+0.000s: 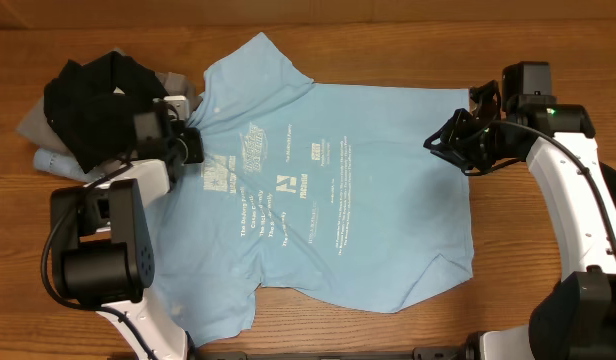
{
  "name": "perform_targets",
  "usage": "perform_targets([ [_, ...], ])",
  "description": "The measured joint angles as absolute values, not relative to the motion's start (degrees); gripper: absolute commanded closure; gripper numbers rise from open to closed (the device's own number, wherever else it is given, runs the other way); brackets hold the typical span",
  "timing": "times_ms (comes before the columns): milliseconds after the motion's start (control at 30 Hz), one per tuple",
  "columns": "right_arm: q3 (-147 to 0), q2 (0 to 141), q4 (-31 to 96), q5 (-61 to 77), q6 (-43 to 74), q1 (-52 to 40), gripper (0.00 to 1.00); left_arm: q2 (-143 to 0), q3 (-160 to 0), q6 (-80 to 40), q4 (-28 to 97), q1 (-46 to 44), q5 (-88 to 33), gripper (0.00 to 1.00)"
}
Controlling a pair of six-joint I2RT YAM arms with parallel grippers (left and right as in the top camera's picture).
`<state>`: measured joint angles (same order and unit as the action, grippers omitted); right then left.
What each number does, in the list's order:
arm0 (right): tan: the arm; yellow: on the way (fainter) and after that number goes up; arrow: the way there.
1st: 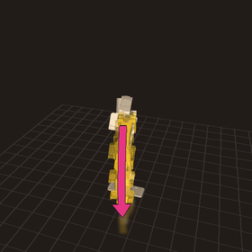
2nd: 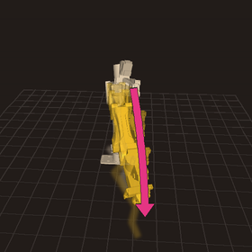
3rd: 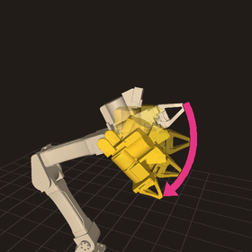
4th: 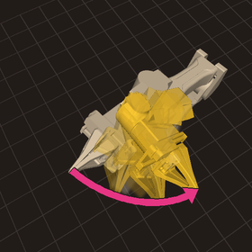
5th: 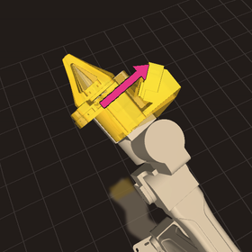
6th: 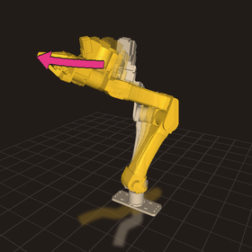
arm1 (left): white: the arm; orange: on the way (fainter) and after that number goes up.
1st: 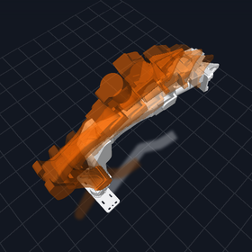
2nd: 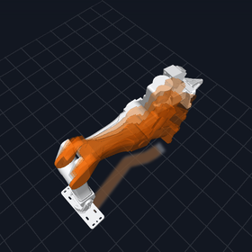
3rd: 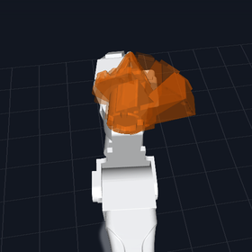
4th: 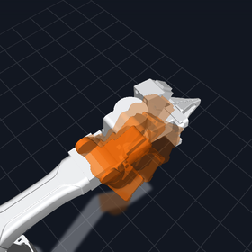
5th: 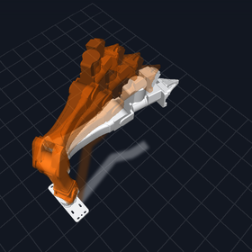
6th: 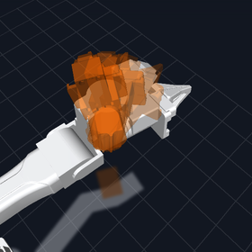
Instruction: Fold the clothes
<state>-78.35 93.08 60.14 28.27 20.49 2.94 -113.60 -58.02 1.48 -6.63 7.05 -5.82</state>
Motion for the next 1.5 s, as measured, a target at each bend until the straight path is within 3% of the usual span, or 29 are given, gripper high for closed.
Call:
perform_targets([
  [100, -78.3, 93.1, 60.3, 24.0, 21.8, 3.0, 0.79, -113.6, -58.5, 1.5, -5.7, 7.2, -7.4, 0.72],
  [300, -75.8, 93.4, 60.0, 13.0, 26.5, 3.0, 0.88, -110.6, -58.4, 1.5, -3.6, 7.1, -10.2, 0.44],
  [467, -68.2, 96.4, 54.3, 7.7, 31.1, 3.0, 0.96, -101.1, -58.4, 1.4, -0.2, 7.1, -12.6, 0.36],
  [833, -61.9, 105.3, 47.5, -4.2, 42.5, 7.8, 0.96, -79.4, -58.7, 1.6, 15.9, 7.1, -16.8, 0.35],
  [1033, -62.8, 106.1, 45.6, -7.9, 42.9, 17.1, 0.96, -76.4, -58.7, 1.7, 19.3, 7.1, -17.0, 0.34],
  [1133, -63.4, 106.5, 44.2, -4.7, 39.9, 22.8, 0.84, -76.2, -58.7, 1.7, 20.7, 7.1, -17.0, 0.33],
  [1367, -66.5, 107.7, 48.2, 5.6, 32.1, 25.3, 0.74, -76.2, -58.7, 1.7, 23.1, 4.1, -17.0, 0.32],
  [1500, -70.2, 107.3, 53.0, 8.4, 30.3, 24.6, 0.73, -76.2, -58.7, 1.8, 28.4, 2.6, -16.8, 0.45],
])
